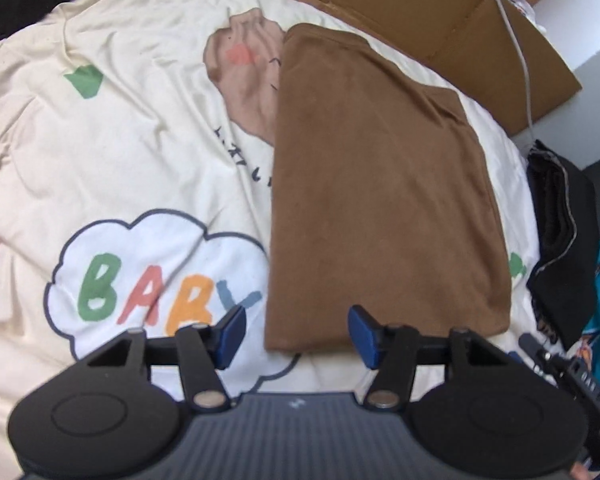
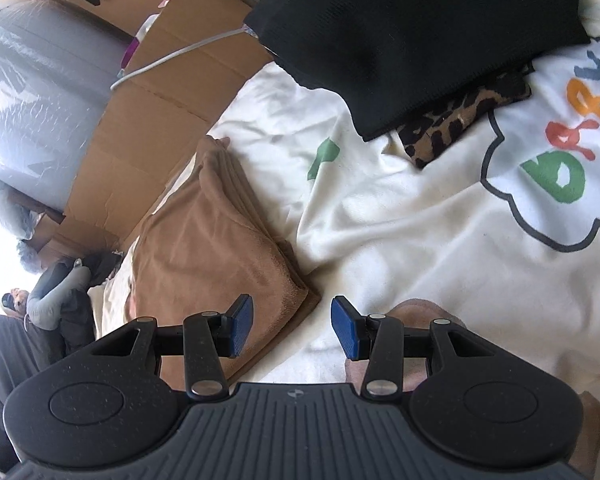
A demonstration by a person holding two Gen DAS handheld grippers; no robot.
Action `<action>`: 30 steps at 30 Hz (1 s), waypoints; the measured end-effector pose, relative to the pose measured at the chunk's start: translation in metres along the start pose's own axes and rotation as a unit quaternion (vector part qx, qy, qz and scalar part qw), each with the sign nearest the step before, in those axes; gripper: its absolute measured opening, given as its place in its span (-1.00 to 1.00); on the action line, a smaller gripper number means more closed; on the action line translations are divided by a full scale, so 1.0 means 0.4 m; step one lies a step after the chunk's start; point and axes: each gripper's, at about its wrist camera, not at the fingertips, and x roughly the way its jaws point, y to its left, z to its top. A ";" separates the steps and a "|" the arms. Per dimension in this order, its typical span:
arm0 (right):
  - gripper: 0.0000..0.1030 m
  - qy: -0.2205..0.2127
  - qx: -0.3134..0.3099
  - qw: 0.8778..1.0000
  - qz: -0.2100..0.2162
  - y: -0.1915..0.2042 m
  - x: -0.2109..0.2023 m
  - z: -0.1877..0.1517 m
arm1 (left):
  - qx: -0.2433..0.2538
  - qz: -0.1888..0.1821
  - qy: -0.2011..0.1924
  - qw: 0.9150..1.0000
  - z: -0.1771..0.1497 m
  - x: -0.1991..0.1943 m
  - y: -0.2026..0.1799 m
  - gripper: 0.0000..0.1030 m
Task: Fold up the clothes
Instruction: 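Move both open grippers to the end of the folded shirt strip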
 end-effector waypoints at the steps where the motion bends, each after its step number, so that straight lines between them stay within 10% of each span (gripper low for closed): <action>1: -0.02 0.002 0.002 1.000 0.000 -0.002 0.004 -0.002 | -0.001 -0.003 0.001 1.000 -0.003 0.002 0.004 0.13; 17: -0.03 0.012 0.006 1.000 0.014 0.000 0.047 -0.042 | -0.116 -0.112 -0.027 0.987 -0.038 0.102 0.141 -0.15; 21: -0.03 0.007 0.013 1.000 0.019 -0.006 0.049 -0.045 | -0.129 -0.148 -0.015 0.981 -0.043 0.102 0.152 -0.52; 30: -0.04 0.002 0.017 1.000 0.019 -0.009 0.053 -0.043 | -0.211 -0.222 -0.015 0.952 -0.068 0.099 0.194 -0.26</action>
